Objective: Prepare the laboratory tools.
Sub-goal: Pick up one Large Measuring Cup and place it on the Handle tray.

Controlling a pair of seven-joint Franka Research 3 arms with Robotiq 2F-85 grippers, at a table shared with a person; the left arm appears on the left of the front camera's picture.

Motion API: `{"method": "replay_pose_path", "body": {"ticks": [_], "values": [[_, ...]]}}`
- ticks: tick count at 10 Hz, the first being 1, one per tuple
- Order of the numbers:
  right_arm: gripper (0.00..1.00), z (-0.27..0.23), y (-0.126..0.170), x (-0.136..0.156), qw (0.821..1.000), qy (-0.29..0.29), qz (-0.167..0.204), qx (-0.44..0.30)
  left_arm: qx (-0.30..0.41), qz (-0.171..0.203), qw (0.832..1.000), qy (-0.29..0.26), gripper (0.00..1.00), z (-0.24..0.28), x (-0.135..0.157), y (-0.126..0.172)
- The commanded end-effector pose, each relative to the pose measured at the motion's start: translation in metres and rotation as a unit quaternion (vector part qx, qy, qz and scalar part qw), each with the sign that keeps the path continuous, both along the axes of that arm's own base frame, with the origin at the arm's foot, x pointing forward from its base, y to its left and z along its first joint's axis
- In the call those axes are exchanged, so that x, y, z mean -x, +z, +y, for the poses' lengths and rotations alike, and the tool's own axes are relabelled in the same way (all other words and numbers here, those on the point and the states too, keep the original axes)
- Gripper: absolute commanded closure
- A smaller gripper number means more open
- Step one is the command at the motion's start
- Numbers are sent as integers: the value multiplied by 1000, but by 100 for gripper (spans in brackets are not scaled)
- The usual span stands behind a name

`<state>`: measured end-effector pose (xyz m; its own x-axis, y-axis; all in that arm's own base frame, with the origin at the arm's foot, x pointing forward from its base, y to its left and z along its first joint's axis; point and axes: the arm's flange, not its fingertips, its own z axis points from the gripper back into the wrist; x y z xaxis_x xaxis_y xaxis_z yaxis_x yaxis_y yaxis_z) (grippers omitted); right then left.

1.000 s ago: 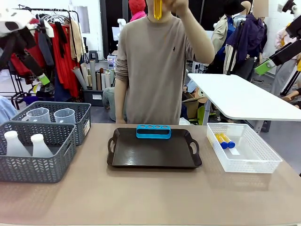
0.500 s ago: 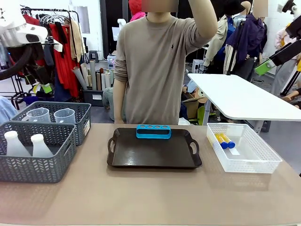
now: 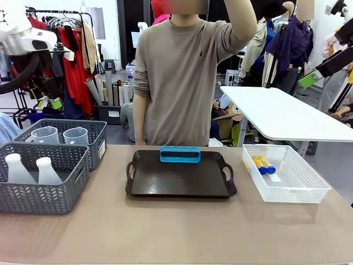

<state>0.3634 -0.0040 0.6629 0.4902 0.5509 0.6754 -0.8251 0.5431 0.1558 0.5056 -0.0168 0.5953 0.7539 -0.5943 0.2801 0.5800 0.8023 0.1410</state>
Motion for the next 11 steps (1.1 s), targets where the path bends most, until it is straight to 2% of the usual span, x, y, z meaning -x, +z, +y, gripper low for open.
{"method": "replay_pose_path", "body": {"ticks": [1, 3, 6, 7, 9, 11], "values": [[0, 1, 2, 0, 1000, 6, -2, -11, -42, -13, 993, 114, 0, -6, -8, -7], [0, 1, 2, 0, 1000, 6, -2, -11, -53, 12, 983, 176, 0, -10, -35, -37], [0, 1, 2, 0, 1000, 6, -2, -11, -20, 68, 978, 197, 0, -13, -63, -79], [0, 1, 2, 0, 1000, 6, -2, -11, -17, 68, 977, 202, 0, -12, -77, -93], [0, 1, 2, 0, 1000, 6, -2, -11, -14, 43, 976, 212, 0, -9, -91, -109], [0, 1, 2, 0, 1000, 6, -2, -11, -10, 69, 971, 231, 0, -8, -107, -134]]}}
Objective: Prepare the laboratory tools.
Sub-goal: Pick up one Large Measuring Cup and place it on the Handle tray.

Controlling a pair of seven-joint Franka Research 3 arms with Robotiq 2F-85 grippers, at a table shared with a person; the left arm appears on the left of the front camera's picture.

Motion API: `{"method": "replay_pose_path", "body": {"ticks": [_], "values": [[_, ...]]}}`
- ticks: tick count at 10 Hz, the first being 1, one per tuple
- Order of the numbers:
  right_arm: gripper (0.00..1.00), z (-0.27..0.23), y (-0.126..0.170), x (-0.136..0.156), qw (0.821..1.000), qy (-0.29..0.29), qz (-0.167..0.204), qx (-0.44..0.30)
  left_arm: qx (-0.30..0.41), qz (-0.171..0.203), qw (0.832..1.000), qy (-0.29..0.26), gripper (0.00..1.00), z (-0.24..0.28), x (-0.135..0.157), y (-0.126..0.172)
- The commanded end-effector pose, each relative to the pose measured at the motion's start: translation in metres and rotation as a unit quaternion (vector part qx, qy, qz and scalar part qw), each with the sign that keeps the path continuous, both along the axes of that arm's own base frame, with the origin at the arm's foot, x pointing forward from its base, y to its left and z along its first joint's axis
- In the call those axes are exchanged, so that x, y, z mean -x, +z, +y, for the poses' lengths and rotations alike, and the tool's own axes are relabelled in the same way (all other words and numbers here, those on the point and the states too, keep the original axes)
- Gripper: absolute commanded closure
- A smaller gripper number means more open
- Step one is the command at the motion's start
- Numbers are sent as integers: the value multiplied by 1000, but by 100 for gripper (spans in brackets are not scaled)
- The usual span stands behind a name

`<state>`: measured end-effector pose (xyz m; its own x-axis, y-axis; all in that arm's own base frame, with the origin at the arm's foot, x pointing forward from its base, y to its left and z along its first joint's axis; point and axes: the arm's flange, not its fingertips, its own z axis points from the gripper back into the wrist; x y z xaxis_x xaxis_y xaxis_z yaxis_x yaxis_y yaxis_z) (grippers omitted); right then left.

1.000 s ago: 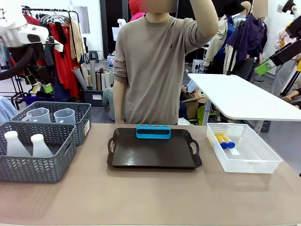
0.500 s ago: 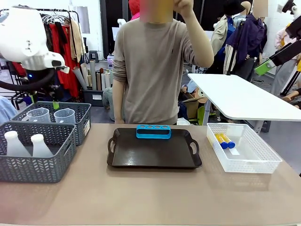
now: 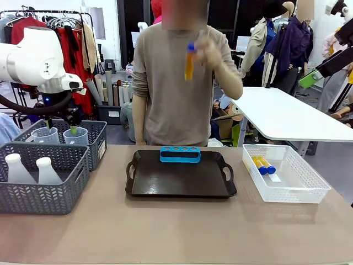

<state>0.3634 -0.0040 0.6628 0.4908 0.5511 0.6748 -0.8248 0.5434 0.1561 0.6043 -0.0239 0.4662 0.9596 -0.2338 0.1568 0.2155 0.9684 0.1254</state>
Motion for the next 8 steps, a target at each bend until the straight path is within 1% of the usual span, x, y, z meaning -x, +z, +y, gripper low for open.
{"method": "replay_pose_path", "body": {"ticks": [1, 2, 3, 4, 5, 7, 8], "values": [[0, 1, 2, 0, 1000, 6, -2, -11, 17, 19, 999, 32, 0, -1, -13, -14], [0, 1, 2, 0, 1000, 6, -2, -11, 15, 15, 999, 44, 0, -2, -16, -23], [0, 1, 2, 0, 1000, 6, -2, -11, 15, 23, 998, 54, 0, -5, -19, -37], [0, 1, 2, 0, 1000, 6, -2, -11, 14, 23, 998, 63, 0, -5, -22, -45], [0, 1, 2, 0, 1000, 6, -2, -11, 11, 12, 997, 71, 0, -3, -25, -52], [0, 1, 2, 0, 1000, 6, -2, -11, 17, 21, 997, 77, 0, -1, -29, -61], [0, 1, 2, 0, 1000, 6, -2, -11, 19, 20, 997, 75, 0, -1, -32, -67]]}}
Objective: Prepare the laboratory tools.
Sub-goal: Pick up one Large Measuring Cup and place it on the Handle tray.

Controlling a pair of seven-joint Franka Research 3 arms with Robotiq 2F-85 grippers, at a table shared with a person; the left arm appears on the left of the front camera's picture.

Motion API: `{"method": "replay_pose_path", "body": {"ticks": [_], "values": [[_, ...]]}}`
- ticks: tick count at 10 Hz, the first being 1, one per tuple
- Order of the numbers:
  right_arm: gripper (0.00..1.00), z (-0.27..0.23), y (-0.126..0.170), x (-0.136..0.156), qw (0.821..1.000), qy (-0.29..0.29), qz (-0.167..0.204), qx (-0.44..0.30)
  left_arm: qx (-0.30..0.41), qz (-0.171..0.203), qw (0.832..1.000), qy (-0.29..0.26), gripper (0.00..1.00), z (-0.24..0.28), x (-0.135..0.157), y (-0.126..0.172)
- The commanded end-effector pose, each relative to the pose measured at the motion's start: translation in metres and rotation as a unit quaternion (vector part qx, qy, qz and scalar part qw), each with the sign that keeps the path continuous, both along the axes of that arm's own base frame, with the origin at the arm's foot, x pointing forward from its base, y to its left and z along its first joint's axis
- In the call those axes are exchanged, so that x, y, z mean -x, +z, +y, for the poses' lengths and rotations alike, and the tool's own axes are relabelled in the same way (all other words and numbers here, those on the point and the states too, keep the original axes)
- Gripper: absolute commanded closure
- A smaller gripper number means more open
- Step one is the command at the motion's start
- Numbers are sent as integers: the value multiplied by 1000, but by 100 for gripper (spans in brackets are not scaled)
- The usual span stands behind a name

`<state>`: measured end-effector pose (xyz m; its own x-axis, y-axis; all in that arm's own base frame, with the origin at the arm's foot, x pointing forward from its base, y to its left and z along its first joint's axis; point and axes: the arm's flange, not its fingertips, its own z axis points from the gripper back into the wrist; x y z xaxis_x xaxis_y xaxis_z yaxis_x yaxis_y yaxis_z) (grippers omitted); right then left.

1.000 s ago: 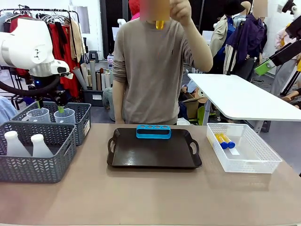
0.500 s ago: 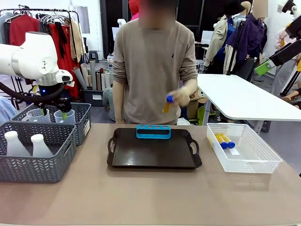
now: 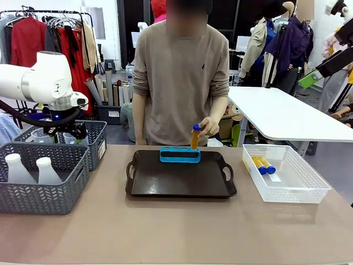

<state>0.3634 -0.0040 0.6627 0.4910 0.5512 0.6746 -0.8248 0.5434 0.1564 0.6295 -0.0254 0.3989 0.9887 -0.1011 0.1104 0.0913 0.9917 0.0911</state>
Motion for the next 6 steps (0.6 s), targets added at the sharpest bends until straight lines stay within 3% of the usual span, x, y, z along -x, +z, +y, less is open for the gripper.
{"method": "replay_pose_path", "body": {"ticks": [1, 5, 6], "values": [[0, 1, 2, 0, 1000, 6, -2, -11, 10, -12, 1000, 6, 0, 0, -9, -5], [0, 1, 2, 0, 1000, 6, -2, -11, 15, -19, 1000, 19, 0, 0, -15, -15], [0, 1, 2, 0, 1000, 6, -2, -11, 9, -24, 999, 24, 14, 1, -17, -15]]}}
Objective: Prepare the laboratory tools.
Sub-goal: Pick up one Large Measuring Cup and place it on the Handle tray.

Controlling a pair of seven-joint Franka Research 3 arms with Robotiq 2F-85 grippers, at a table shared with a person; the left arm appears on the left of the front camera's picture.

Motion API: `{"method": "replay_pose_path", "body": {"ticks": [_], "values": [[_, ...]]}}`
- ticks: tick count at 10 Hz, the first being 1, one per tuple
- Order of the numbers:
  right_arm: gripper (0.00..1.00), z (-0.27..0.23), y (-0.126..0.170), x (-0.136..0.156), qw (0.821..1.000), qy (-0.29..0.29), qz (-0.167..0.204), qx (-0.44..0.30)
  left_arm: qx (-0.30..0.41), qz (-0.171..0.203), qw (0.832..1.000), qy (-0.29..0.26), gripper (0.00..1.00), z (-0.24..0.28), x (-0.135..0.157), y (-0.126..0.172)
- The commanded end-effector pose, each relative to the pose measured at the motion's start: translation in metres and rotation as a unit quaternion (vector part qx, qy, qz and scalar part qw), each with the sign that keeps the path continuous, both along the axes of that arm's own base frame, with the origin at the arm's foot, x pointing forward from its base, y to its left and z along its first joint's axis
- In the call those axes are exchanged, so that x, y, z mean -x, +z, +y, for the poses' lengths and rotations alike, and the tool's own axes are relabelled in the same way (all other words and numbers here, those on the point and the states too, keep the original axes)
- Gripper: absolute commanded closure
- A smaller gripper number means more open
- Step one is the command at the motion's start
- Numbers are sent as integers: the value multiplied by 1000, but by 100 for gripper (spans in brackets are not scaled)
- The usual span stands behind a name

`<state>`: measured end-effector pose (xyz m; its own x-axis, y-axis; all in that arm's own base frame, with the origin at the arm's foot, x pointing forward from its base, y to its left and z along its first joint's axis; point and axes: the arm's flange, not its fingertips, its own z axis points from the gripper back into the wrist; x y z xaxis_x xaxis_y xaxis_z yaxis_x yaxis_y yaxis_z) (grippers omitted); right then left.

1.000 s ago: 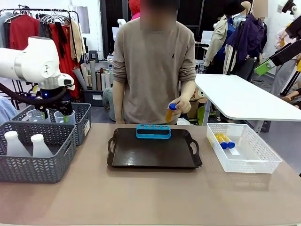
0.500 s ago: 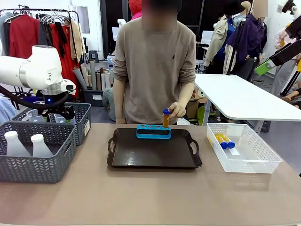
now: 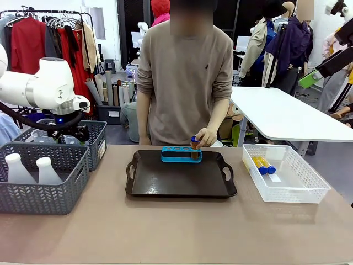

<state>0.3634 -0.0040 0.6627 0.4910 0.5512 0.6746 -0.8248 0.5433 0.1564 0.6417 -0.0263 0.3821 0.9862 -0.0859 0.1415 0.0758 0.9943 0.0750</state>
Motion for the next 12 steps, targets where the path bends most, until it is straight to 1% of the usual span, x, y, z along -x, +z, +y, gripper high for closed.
{"method": "replay_pose_path", "body": {"ticks": [1, 4, 5, 12], "values": [[0, 1, 2, 0, 1000, 6, -2, -11, -4, -16, 1000, 18, 34, 2, -5, 3], [0, 1, 2, 0, 1000, 6, -2, -11, -1, -15, 1000, 20, 94, 2, -4, 5], [0, 1, 2, 0, 1000, 6, -2, -11, -1, -15, 1000, 21, 100, 2, -4, 5], [0, 1, 2, 0, 1000, 6, -2, -11, -2, -12, 1000, 27, 100, 3, -1, 10]]}}
